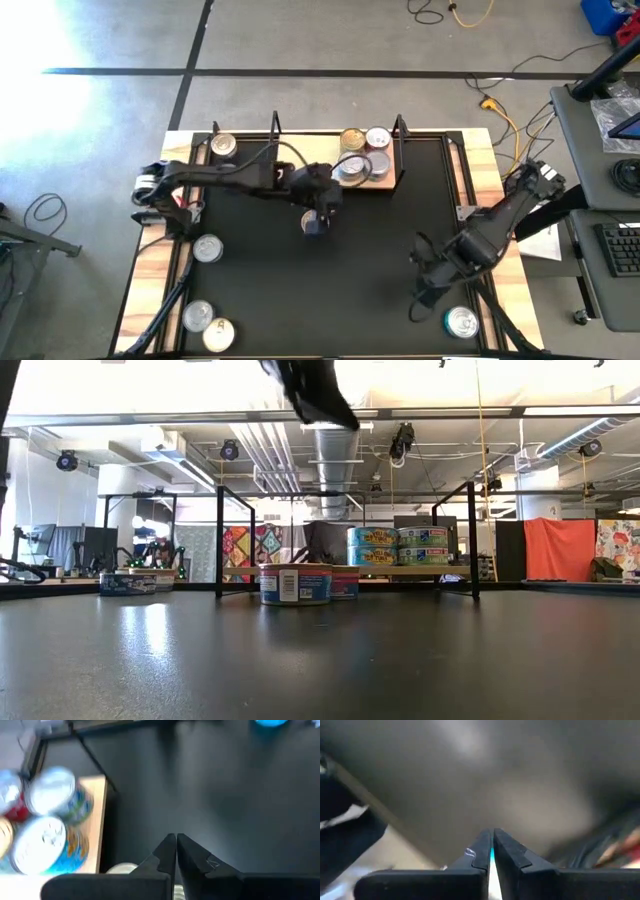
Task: Stack canned seafood by type on shelf
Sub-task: Put the blue-pink tuna can on the shelf
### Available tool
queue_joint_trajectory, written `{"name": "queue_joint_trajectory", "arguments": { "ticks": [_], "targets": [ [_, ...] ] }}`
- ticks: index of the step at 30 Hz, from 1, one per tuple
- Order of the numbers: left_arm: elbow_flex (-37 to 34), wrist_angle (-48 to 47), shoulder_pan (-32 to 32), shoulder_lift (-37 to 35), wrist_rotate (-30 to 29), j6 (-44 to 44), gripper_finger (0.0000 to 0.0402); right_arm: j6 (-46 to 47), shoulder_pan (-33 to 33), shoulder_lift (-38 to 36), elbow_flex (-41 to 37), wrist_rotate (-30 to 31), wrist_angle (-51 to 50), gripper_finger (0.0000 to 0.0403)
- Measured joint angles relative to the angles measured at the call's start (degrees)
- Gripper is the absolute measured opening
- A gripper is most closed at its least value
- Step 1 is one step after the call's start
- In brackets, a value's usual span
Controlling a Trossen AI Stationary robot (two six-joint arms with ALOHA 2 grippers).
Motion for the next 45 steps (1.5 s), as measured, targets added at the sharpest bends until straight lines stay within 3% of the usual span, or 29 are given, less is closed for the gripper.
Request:
{"name": "queue_joint_trajectory", "arguments": {
  "ticks": [4,8,11,17,19,25,28,31,35,41,45],
  "targets": [
    [0.1,1.8,-2.4,-4.3,1.6,1.3,0.0,10.0,3.9,4.1,-3.8,-17.6,3.0,0.0012],
    [0.2,4.9,-6.3,-12.7,3.3,2.4,0.0,12.0,8.6,10.6,-6.4,-32.2,9.3,0.0012],
    [-0.6,4.1,-10.0,-18.5,3.5,1.8,0.0,13.0,9.0,15.6,-6.4,-36.4,10.5,0.0012],
    [-4.4,-4.7,-18.9,-26.4,1.4,-2.7,0.0,14.0,8.3,23.7,-4.9,-37.8,11.0,0.0012],
    [-8.0,-4.8,-22.8,-28.4,-1.8,-6.2,0.0,14.8,7.2,25.8,-1.9,-32.9,11.9,0.0012],
    [-19.5,-0.5,-38.2,-33.0,-11.7,-19.6,0.0,17.0,0.4,27.1,8.8,-2.5,12.6,0.0012],
    [-23.3,5.0,-46.7,-33.5,-20.1,-25.0,0.0,11.0,-6.0,25.8,9.3,6.0,16.3,0.0009],
    [-25.1,7.4,-51.9,-32.8,-26.3,-29.6,0.0,-0.5,-13.5,25.4,9.4,8.7,23.1,0.0009],
    [-26.7,4.6,-55.3,-31.4,-27.1,-38.9,0.0,-12.1,-23.0,27.2,9.4,12.5,34.5,0.0009],
    [-26.8,0.4,-60.6,-29.2,-27.4,-52.2,0.0,-16.3,-31.5,29.0,9.3,22.3,39.6,0.0008],
    [-26.8,0.0,-64.3,-28.4,-31.4,-57.1,0.0,-20.1,-33.3,29.8,9.3,22.1,36.5,0.0008]
  ]
}}
